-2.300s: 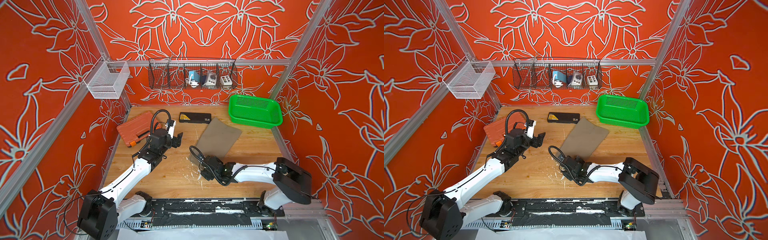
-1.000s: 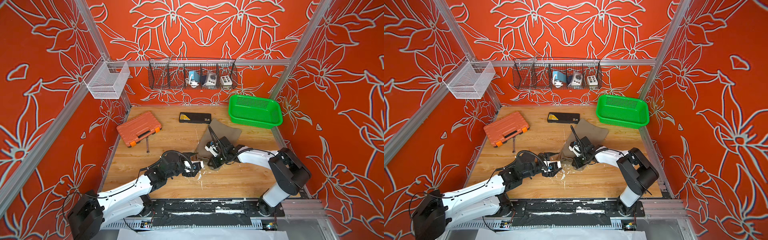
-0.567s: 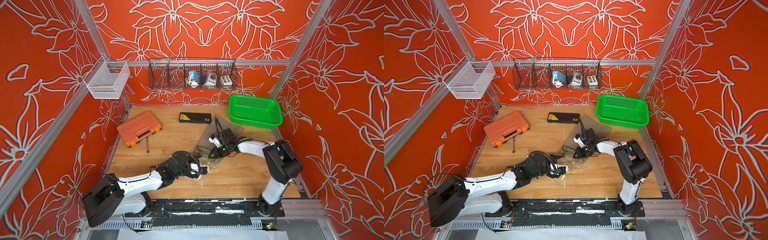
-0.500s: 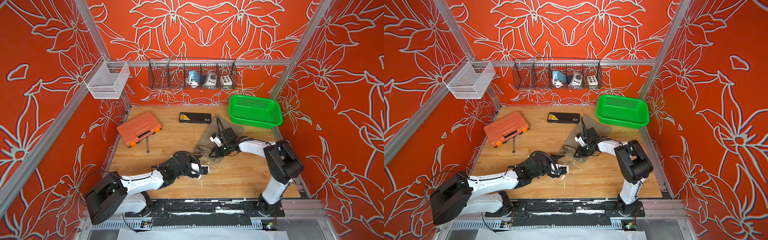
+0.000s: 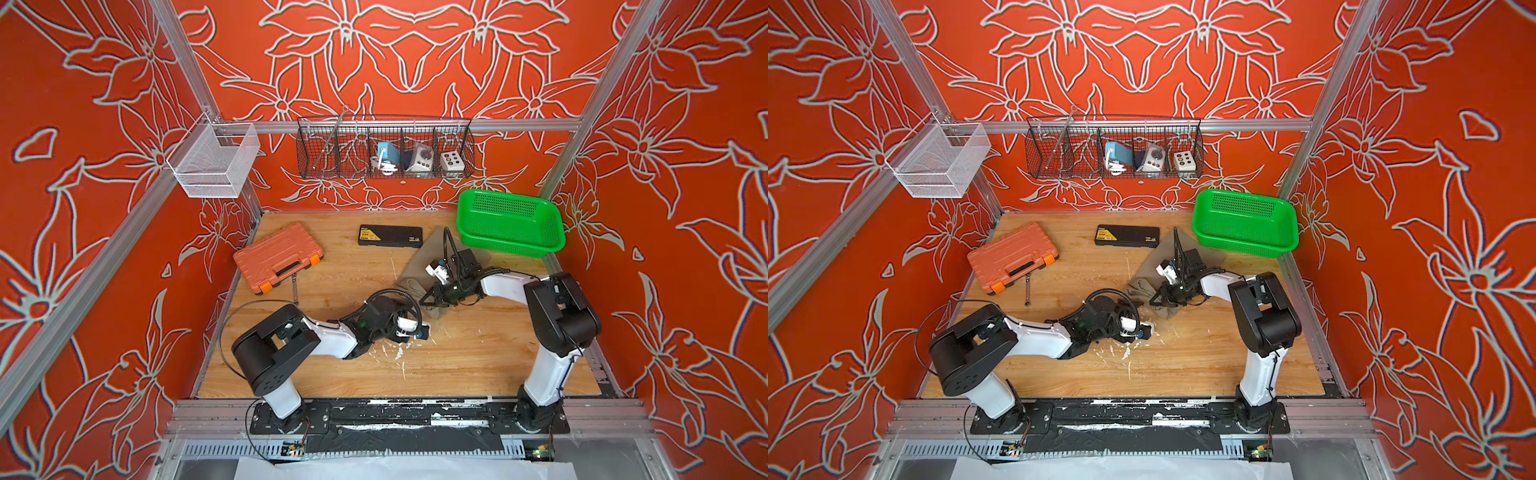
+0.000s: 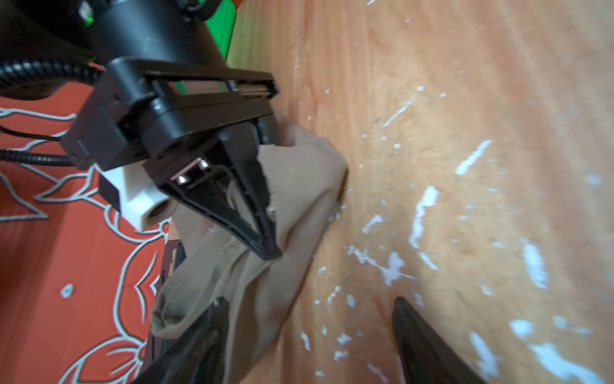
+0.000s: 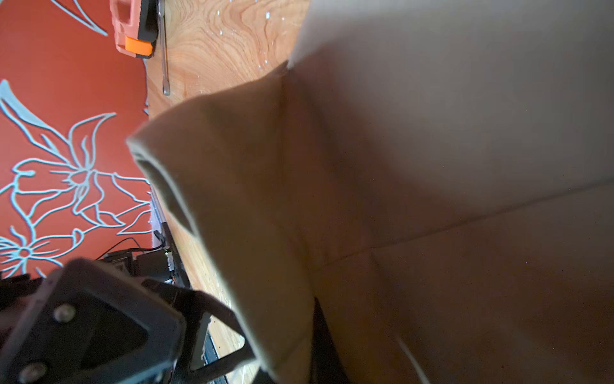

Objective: Roll up the skirts
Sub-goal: Roll the skirt at the center of the board.

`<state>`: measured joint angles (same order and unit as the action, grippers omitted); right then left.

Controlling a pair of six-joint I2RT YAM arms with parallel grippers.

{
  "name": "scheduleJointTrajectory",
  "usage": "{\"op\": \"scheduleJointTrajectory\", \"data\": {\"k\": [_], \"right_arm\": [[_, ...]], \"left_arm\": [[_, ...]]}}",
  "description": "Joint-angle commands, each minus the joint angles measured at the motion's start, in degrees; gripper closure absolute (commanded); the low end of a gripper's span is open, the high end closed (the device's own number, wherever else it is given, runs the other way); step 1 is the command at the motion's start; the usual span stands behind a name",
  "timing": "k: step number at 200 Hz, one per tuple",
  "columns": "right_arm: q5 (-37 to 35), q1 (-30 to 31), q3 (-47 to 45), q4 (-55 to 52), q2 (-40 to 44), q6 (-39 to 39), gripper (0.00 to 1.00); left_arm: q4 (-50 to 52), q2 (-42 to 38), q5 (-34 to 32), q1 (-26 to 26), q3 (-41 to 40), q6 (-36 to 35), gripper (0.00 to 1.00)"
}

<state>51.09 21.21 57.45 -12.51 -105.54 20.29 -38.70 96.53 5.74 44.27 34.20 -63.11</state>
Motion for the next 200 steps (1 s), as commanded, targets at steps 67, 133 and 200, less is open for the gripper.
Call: {"op": "scheduleJointTrajectory", "data": {"k": [67, 133, 200], "right_arm": [[4.92, -2.92, -2.87, 4.44, -1.09, 0.51, 1.0], [9.91, -3.52, -6.26, 12.35, -0.87, 5.4, 1.0], [10.1, -4.86, -8.45, 14.4, 1.25, 7.06, 0.88]], "left_arm": [[3.54, 11.4, 5.2, -4.81, 9.05, -5.12, 0.29], [0.29, 19.27, 4.45, -6.04, 12.17, -4.7, 0.32], [1.97, 21.15, 4.11, -6.04, 14.85, -3.57, 0.9]]}}
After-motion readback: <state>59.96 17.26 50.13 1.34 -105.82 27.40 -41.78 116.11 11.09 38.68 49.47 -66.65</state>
